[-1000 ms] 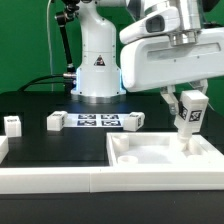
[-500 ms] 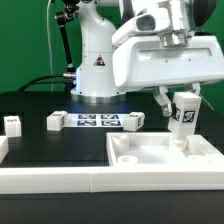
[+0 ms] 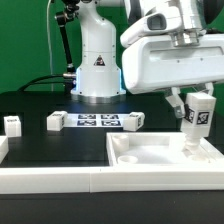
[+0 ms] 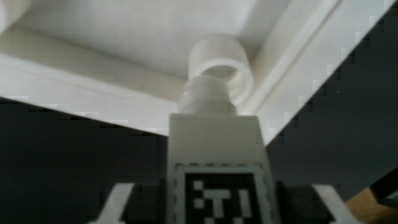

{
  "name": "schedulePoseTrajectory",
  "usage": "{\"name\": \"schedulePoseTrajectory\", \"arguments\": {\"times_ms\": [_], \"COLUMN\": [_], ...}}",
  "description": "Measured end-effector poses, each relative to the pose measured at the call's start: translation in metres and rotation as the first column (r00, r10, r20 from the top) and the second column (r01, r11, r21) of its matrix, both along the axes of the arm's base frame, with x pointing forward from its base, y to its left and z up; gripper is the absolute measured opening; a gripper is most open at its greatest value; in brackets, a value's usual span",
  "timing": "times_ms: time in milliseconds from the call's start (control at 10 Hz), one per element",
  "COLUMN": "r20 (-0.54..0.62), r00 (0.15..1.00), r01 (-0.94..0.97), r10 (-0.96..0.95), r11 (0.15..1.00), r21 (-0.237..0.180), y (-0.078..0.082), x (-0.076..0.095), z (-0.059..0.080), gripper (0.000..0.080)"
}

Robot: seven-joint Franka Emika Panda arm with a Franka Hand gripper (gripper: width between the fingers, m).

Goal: Assemble square table

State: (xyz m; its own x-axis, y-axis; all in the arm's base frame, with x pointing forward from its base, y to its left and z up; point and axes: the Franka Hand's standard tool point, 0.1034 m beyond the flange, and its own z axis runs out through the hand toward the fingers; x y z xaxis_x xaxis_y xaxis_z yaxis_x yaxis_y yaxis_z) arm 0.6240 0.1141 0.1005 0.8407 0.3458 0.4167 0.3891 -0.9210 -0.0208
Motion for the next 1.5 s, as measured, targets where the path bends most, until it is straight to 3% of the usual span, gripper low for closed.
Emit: {"name": "schedulePoseTrajectory", "arguments": {"times_ms": [1000, 1500], "r20": [-0.020, 0.023], "r00": [1.000, 1.000], "r01": [-0.001, 0.008], "r10": [0.001, -0.008], "r11": [1.000, 1.000], "r21": [0.005, 0.004], "y": [0.004, 0.003], "x": [-0.007, -0.010], "z": [-0.027, -0.034], "gripper": [0.0290, 0.0290]}}
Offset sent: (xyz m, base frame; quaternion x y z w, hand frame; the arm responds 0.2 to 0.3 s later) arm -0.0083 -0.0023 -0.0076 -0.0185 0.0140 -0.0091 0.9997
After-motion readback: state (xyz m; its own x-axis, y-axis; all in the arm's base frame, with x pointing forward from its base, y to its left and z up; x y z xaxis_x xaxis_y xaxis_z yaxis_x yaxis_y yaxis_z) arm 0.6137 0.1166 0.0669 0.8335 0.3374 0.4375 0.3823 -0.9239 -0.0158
